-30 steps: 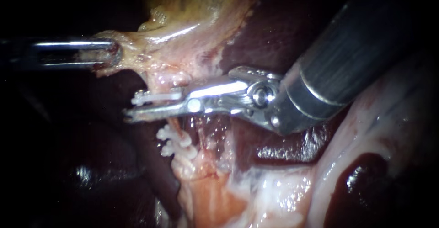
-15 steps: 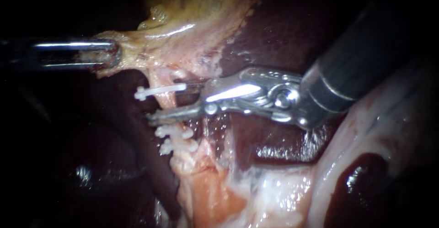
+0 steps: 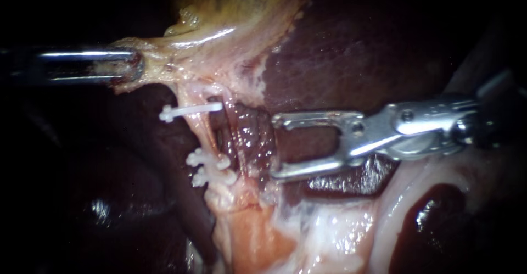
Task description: Going back third clip left tube
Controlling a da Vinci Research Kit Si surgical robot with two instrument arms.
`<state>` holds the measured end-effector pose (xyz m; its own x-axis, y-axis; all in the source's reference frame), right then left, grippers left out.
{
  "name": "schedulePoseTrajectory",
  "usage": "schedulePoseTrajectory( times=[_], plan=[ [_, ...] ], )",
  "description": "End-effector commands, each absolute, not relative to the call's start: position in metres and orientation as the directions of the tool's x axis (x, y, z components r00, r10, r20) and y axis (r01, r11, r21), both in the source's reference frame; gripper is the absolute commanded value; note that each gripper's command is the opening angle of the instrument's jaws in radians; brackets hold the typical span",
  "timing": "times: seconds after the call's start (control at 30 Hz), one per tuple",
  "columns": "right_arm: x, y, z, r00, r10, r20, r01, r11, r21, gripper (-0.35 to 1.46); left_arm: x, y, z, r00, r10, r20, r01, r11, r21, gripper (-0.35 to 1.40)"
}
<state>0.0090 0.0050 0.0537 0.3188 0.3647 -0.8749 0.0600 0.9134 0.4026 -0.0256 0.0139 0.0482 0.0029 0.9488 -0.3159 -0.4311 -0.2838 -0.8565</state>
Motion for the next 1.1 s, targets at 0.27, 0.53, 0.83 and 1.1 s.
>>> schedulePoseTrajectory(
  times=[0.27, 0.53, 0.83, 1.1],
  plan=[
    [0.0064, 0.0051, 0.0532, 0.328, 0.356, -0.875, 0.036, 0.921, 0.388, 0.50, -0.0257, 0.0140, 0.0483, 0.005, 0.949, -0.317, -0.434, -0.283, -0.855, -0.35],
    [0.0064, 0.0050, 0.0531, 0.326, 0.356, -0.876, 0.045, 0.920, 0.390, 0.50, -0.0277, 0.0141, 0.0508, 0.008, 0.944, -0.331, -0.442, -0.293, -0.848, -0.35],
    [0.0062, 0.0050, 0.0530, 0.328, 0.356, -0.875, 0.049, 0.919, 0.392, 0.50, -0.0303, 0.0139, 0.0536, 0.011, 0.940, -0.341, -0.442, -0.301, -0.845, -0.35],
    [0.0064, 0.0051, 0.0528, 0.321, 0.358, -0.877, 0.067, 0.915, 0.398, 0.50, -0.0300, 0.0137, 0.0536, 0.009, 0.940, -0.340, -0.439, -0.302, -0.846, -0.35]
  ],
)
